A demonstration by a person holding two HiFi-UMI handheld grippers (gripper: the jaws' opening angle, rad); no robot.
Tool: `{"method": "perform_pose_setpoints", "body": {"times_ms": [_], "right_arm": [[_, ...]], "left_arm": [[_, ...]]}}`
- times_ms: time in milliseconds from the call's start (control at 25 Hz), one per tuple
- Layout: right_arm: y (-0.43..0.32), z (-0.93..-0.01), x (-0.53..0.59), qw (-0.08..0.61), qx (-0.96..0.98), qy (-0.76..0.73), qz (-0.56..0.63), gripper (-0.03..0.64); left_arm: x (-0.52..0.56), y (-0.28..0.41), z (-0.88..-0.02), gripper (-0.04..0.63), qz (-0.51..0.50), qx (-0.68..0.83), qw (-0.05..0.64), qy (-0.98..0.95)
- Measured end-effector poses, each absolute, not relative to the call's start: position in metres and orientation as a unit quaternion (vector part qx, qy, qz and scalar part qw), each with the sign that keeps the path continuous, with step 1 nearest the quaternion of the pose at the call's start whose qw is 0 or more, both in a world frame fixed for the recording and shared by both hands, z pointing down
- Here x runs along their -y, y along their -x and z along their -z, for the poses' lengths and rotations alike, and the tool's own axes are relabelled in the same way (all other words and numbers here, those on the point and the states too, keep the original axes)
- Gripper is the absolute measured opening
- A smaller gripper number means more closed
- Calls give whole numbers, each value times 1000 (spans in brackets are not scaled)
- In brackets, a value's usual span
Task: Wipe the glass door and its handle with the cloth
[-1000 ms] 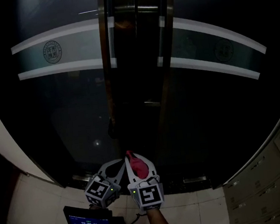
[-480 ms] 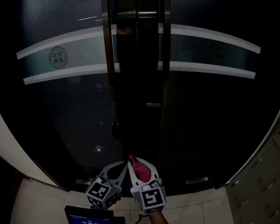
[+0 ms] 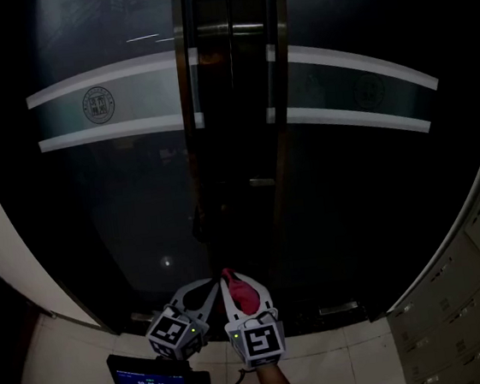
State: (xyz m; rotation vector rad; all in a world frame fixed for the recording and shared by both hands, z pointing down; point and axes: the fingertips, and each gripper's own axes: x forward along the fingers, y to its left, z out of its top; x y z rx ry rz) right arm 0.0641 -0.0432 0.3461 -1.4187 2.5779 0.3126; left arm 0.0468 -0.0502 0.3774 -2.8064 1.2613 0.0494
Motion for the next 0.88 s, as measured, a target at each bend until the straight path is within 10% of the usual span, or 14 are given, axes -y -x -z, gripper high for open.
{"method": "perform_pose_setpoints", "body": {"times_ms": [880], "right_arm": [[-64,-332,39,96,-863,481,-119,51]], "left_arm": [[45,-41,-362,3,-23,-407,40,912]]}}
